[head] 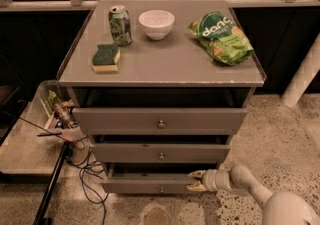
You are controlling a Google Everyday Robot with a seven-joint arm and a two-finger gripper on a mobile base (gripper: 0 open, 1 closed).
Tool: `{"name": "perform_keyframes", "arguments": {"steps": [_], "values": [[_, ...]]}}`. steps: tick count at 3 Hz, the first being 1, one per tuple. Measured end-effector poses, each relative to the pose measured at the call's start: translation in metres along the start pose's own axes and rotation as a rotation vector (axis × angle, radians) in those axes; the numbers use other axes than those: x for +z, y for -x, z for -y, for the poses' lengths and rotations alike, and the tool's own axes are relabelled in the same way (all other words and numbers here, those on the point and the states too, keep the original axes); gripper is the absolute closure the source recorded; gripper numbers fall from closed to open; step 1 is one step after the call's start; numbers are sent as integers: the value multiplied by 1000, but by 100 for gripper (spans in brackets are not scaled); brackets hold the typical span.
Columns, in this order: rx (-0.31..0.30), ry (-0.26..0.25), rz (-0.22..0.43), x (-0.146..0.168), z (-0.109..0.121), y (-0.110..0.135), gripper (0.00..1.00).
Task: Open bottom drawer
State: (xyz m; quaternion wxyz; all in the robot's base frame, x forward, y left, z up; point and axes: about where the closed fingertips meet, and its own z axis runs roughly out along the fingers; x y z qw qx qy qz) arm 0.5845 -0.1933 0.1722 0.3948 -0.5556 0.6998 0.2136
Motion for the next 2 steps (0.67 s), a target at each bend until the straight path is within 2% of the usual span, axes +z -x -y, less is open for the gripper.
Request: {"name": "perform_keyframes", "arguments": {"steps": [1, 2], "values": [[10, -4, 8, -4, -13, -3, 100], [10, -4, 8, -4, -13, -3, 82]]}}
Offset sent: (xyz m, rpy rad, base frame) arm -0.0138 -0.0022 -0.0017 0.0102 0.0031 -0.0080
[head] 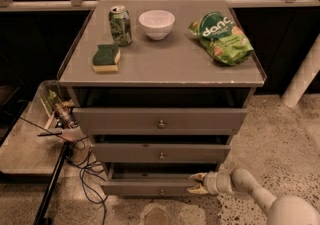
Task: Open bottom drawer
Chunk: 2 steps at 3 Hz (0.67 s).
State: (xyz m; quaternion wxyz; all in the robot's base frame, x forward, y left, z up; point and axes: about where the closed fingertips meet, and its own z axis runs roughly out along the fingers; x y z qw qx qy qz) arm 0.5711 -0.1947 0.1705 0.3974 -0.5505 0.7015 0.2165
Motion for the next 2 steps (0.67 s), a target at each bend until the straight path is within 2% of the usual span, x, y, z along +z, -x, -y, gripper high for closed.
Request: {"name": "perform_keyframes", "arguments": {"steps": [2], "values": [[0, 0, 0, 0, 0, 0, 36]]}}
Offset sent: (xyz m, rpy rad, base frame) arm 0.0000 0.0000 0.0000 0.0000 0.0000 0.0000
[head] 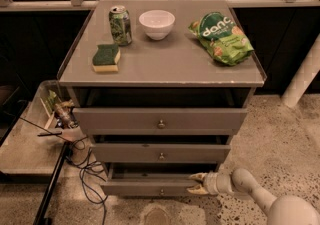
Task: Open bottom drawer
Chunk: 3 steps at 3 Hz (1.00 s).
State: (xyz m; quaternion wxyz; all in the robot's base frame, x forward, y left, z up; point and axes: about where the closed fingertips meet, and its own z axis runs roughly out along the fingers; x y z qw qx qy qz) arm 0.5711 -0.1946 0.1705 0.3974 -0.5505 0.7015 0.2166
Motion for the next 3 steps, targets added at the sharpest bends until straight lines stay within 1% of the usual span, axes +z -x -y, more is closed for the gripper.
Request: {"name": "perform_keyframes", "arguments": {"steps": [1, 2, 3], "values": [[0, 0, 0, 0, 0, 0, 37], [1, 0, 1, 0, 0, 0, 60], [22, -17, 17, -15, -11, -9, 85]]}}
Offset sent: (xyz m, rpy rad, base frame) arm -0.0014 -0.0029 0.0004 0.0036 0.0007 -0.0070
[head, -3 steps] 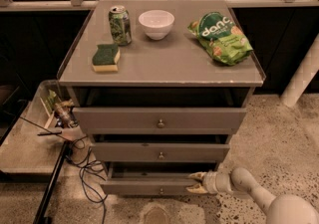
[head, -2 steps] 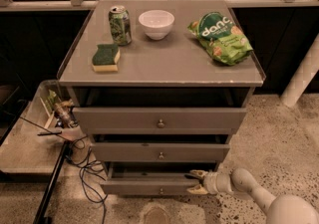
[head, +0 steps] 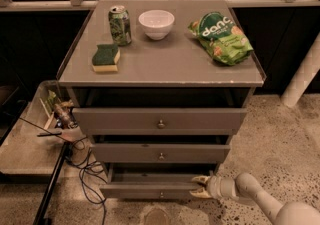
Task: Open bottom drawer
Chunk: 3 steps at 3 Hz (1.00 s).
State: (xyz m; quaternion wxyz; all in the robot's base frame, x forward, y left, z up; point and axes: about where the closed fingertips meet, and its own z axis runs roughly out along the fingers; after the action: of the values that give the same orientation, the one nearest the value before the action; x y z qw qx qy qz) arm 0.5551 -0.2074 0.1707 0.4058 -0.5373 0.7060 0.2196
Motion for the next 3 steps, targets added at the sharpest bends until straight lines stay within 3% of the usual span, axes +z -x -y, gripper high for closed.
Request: {"name": "perform_keyframes", "arguments": {"steps": [1, 3], "values": [[0, 0, 0, 0, 0, 1, 100], [3, -6, 5, -4, -7, 1, 100]]}}
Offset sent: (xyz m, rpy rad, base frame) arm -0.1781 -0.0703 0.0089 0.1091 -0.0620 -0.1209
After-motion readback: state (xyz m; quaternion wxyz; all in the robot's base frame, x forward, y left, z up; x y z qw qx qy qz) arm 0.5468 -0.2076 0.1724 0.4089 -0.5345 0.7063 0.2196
